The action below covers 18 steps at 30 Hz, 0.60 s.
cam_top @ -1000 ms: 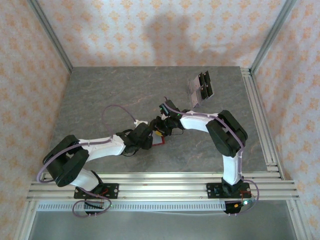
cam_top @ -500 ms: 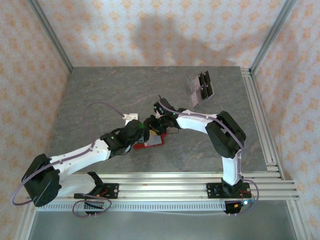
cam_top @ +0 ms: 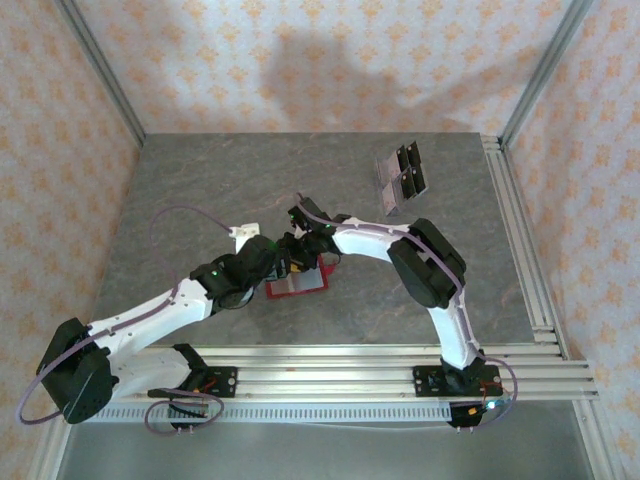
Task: Put the credit cards into the card holder
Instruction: Flip over the card slot in the card holder.
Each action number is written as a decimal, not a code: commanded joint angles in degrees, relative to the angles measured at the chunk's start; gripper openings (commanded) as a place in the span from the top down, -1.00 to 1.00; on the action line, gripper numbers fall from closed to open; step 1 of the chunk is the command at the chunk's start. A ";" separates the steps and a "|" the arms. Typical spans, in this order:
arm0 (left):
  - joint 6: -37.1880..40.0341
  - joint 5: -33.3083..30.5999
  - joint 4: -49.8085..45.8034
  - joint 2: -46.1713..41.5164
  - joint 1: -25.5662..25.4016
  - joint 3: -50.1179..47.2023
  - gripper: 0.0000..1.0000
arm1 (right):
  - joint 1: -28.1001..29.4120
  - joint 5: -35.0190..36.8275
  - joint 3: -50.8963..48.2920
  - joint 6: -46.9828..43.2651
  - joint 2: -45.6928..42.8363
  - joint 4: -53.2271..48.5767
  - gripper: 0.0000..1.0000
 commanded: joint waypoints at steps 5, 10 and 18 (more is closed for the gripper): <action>-0.91 0.57 1.06 2.10 1.04 1.20 -0.91 | -0.73 1.39 -4.42 -0.73 -1.98 -0.59 0.10; -0.01 3.05 2.28 6.03 1.32 1.49 -0.91 | -2.85 2.79 -8.32 -1.16 -4.17 0.33 0.10; 0.35 5.58 5.02 10.59 1.32 1.85 -0.91 | -7.16 3.17 -9.12 -6.25 -6.10 -2.50 0.10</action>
